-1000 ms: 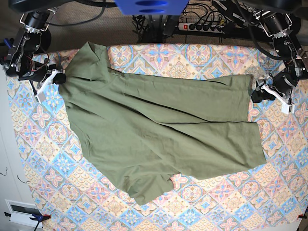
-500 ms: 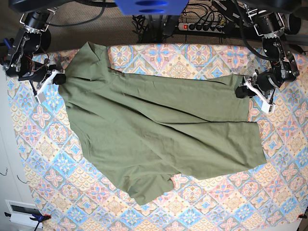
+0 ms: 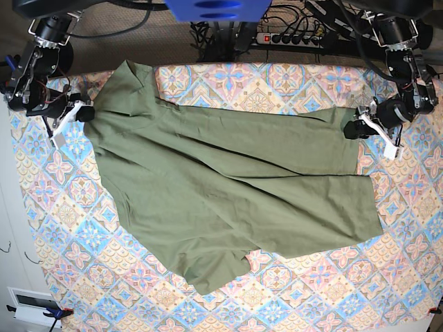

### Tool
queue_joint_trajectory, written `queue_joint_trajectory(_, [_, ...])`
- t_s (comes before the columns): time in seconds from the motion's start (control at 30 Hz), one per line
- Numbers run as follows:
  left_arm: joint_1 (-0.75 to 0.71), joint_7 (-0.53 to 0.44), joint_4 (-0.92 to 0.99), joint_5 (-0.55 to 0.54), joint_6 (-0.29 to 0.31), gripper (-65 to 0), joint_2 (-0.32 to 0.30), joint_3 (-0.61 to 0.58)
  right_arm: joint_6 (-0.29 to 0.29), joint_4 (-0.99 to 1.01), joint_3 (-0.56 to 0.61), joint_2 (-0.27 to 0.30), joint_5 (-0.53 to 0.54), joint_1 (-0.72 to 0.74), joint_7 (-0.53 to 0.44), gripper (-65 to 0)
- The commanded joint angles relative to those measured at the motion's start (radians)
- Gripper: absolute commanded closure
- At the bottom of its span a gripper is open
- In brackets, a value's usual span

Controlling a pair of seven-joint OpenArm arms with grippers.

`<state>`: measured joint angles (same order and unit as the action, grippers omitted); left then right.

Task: Layout the t-shirt on the table in an organized manner, then fold the t-shirt properly
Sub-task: 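Grasp the shoulder edge with the left gripper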

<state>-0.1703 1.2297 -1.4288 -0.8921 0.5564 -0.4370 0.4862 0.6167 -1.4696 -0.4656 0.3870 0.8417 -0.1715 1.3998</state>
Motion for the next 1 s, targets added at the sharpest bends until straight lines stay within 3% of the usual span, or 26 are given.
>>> queue_joint_trajectory(0.0, [0.007, -0.02, -0.019, -0.012, 0.004, -21.8, -0.021, 0.004, 0.001, -0.013, -0.008, 0.022, 0.014, 0.011, -0.01, -1.1])
queue_joint_trajectory(0.23, [0.028, -0.02, -0.017, 0.015, 0.003, -20.0, 0.034, 0.003, 0.001, -0.01, -0.008, 0.022, 0.014, 0.011, -0.01, -1.1])
queue_joint_trajectory(0.3, [0.038, -0.02, -0.017, 0.05, 0.003, -14.2, 0.053, 0.003, 0.001, 0.008, -0.008, 0.022, 0.014, 0.011, -0.01, -1.1])
queue_joint_trajectory(0.4, [0.041, -0.015, -0.017, 0.081, 0.003, 0.0, 0.066, -0.001, 0.001, 0.027, -0.008, 0.022, 0.014, 0.011, -0.01, -1.1])
queue_joint_trajectory(0.5, [0.036, -0.012, -0.022, 0.066, 0.004, 0.0, 0.066, -0.037, 0.001, 0.027, -0.008, 0.022, 0.014, 0.01, -0.01, -1.1])
queue_joint_trajectory(0.57, [0.008, -0.012, -0.066, 0.029, 0.031, 0.0, 0.048, -0.044, 0.001, 0.027, -0.009, 0.022, 0.014, 0.011, -0.01, -1.1])
queue_joint_trajectory(0.7, [-0.105, -0.012, -0.208, -0.026, 0.141, 0.0, -0.004, -0.045, 0.001, 0.027, -0.012, 0.022, 0.014, 0.011, -0.01, -1.1])
queue_joint_trajectory(0.97, [-0.274, -0.018, -0.315, -0.035, 0.142, 0.0, -0.107, -0.045, 0.001, 0.027, -0.012, 0.022, 0.012, 0.011, -0.01, -1.1])
